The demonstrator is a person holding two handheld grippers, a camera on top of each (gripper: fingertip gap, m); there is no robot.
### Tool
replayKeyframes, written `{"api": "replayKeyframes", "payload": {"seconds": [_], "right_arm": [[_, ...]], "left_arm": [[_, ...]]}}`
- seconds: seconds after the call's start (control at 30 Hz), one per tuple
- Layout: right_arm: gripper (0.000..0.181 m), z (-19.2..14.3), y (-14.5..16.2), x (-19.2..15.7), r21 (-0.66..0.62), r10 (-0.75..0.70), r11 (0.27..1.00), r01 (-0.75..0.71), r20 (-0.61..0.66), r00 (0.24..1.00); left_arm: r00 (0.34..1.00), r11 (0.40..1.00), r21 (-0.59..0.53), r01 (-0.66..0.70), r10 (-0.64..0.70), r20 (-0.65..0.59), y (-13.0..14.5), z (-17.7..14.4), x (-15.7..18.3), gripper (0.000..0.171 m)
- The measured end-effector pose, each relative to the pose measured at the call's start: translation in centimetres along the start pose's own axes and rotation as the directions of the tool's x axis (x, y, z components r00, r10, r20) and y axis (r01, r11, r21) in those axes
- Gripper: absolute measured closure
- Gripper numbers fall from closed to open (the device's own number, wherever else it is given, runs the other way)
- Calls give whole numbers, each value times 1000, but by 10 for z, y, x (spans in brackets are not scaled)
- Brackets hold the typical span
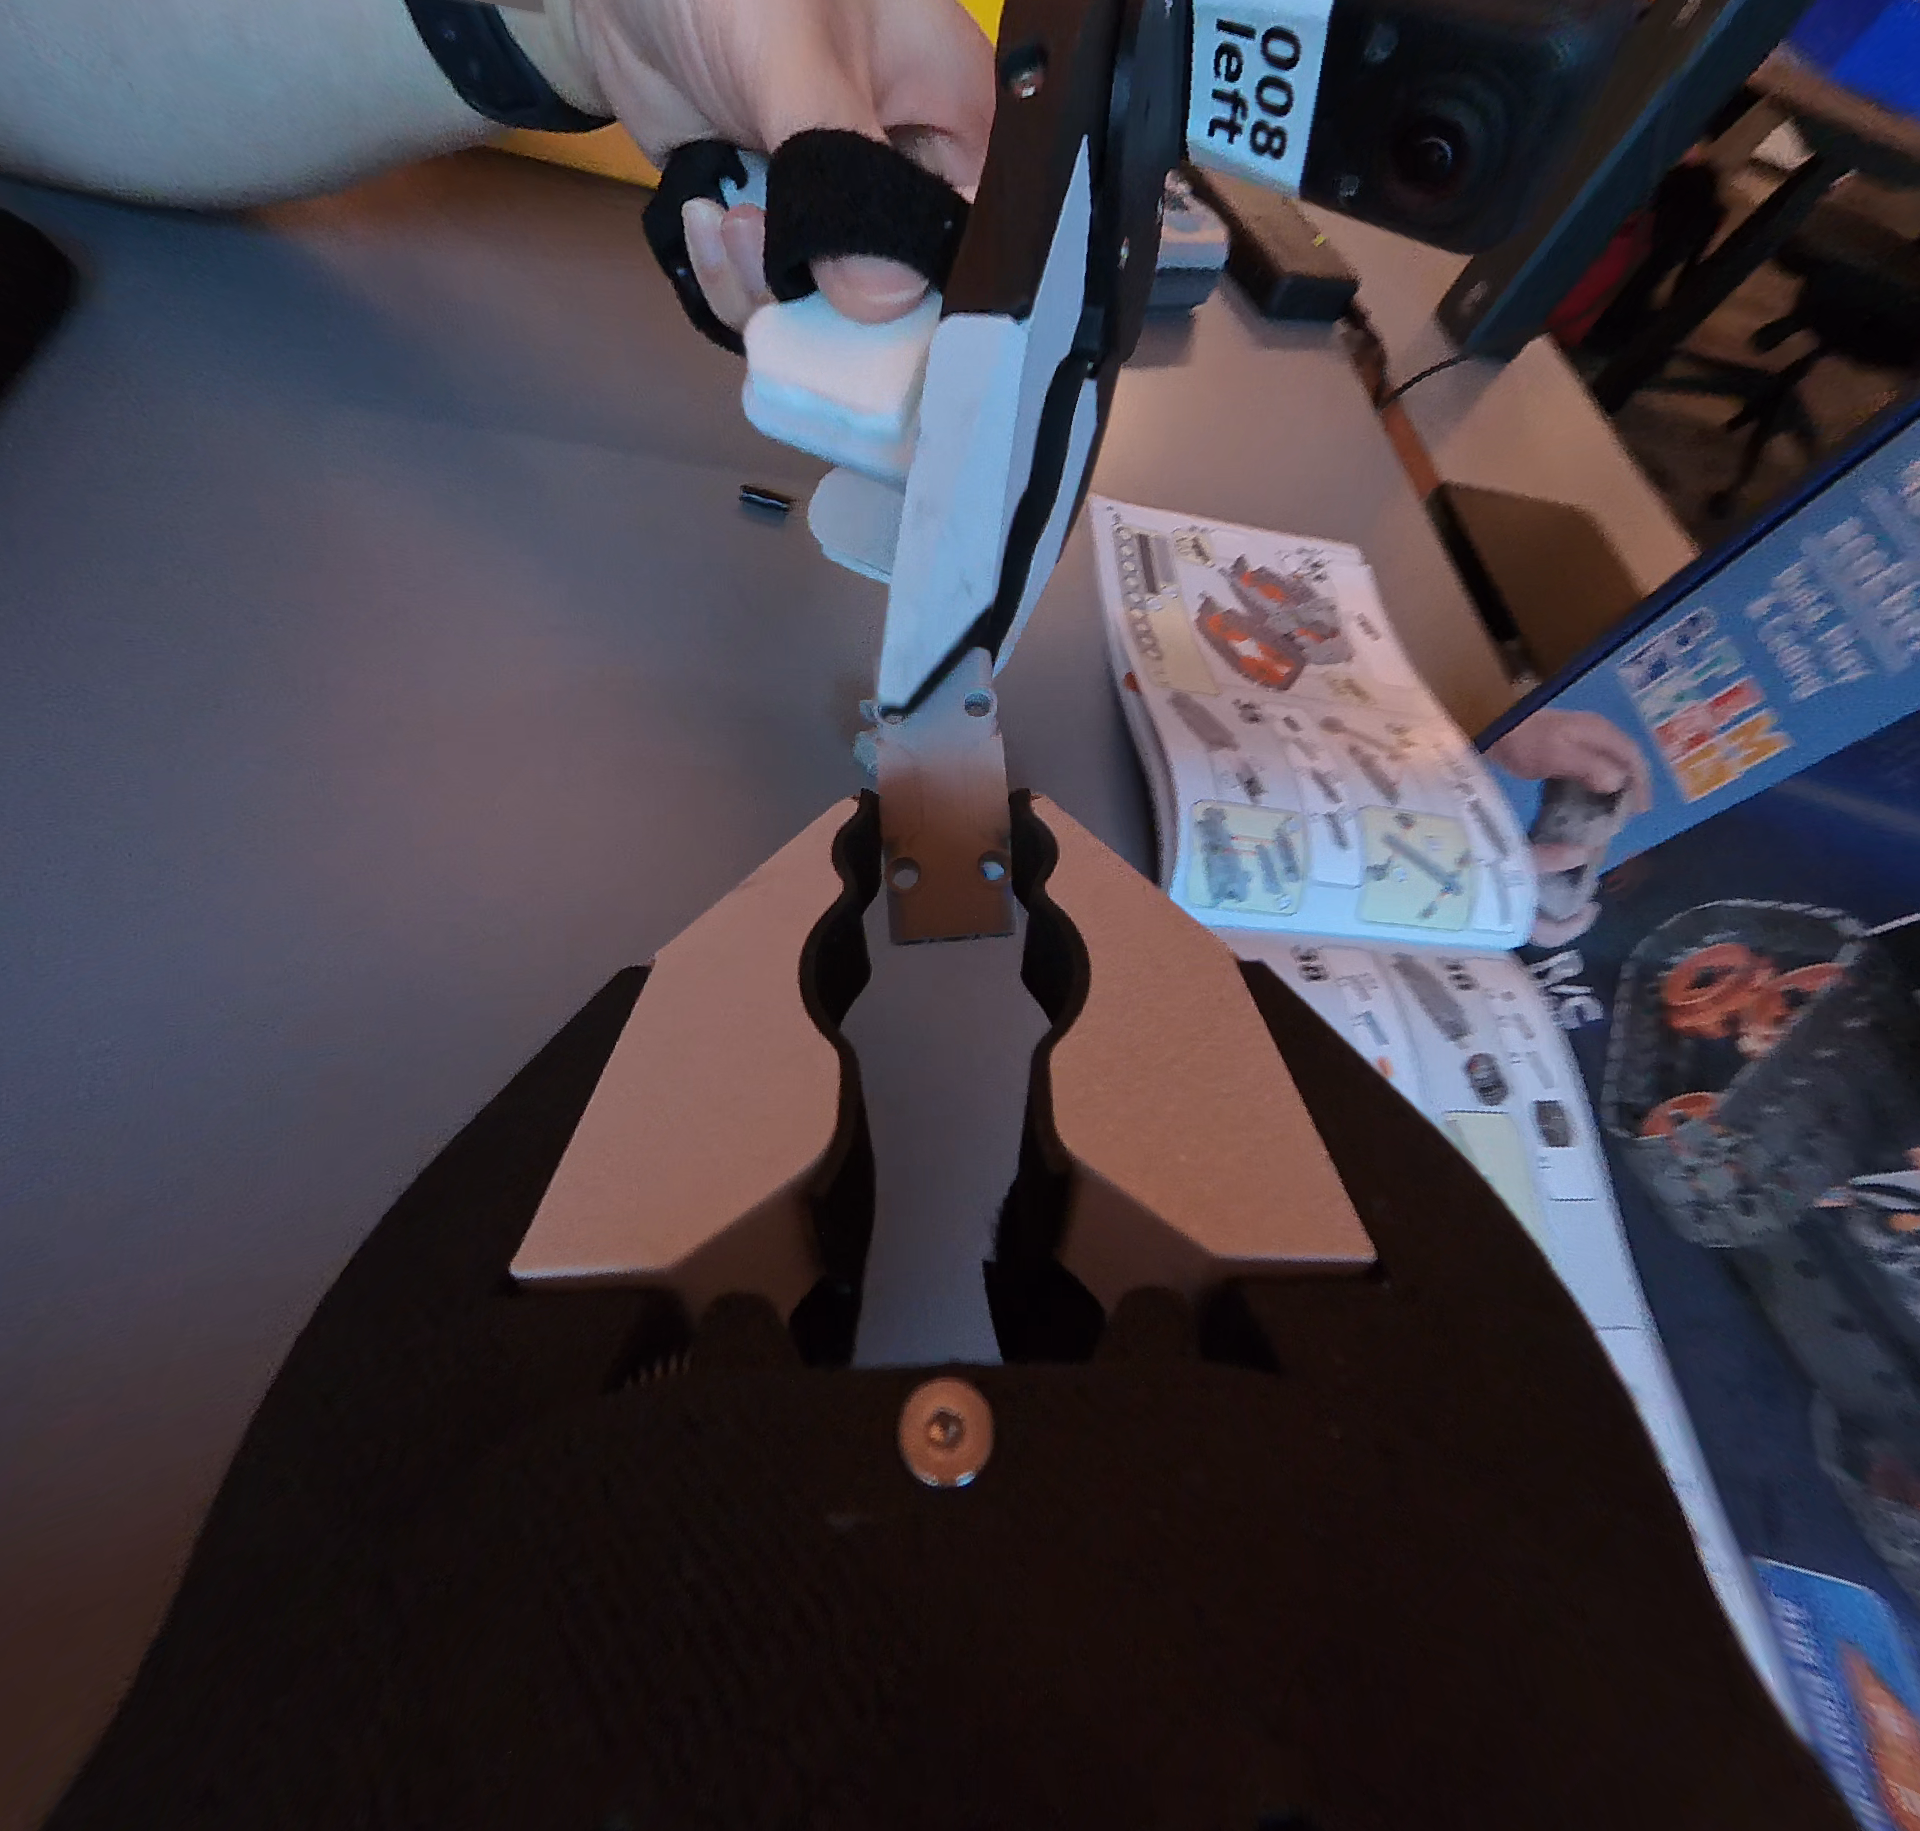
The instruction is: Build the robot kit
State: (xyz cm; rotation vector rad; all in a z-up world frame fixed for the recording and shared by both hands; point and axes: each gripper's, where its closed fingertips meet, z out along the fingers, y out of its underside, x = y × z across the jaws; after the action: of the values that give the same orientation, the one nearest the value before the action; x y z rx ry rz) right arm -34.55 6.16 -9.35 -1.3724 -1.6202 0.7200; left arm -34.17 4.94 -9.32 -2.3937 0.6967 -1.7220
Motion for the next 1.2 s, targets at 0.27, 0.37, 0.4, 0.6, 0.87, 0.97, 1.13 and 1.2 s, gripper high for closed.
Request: {"api": "replayKeyframes", "payload": {"seconds": [0.27,0.37,0.4,0.6,0.87,0.97,1.13,1.2], "right_arm": [[156,-6,-13,10,-14,-164,986,164,-143,976],[135,-11,-4,7,-44,-26,999,24,-45,999],[132,-16,-2,11,-43,11,999,-13,-53,999],[126,-35,-8,27,149,391,905,-398,74,918],[118,-32,3,-11,35,110,993,-116,135,985],[119,-35,5,-36,4,221,972,-235,323,920],[153,-45,8,-48,-18,326,933,-359,464,824],[151,-46,10,-48,-30,340,929,-370,471,814]], "left_arm": [[926,942,-17,-336,334,178,-11,-4,4,166],[611,721,-201,-663,676,411,-19,-10,0,166],[387,567,-327,-756,790,475,-22,-13,-2,166],[-519,-59,-734,-676,745,418,-36,-14,6,166],[-607,-281,-734,-618,764,218,-7,19,10,166],[-664,-376,-733,-567,736,135,4,35,15,166],[-665,-420,-699,-579,739,107,14,48,22,166],[-664,-423,-691,-586,740,109,16,50,24,166]]}}
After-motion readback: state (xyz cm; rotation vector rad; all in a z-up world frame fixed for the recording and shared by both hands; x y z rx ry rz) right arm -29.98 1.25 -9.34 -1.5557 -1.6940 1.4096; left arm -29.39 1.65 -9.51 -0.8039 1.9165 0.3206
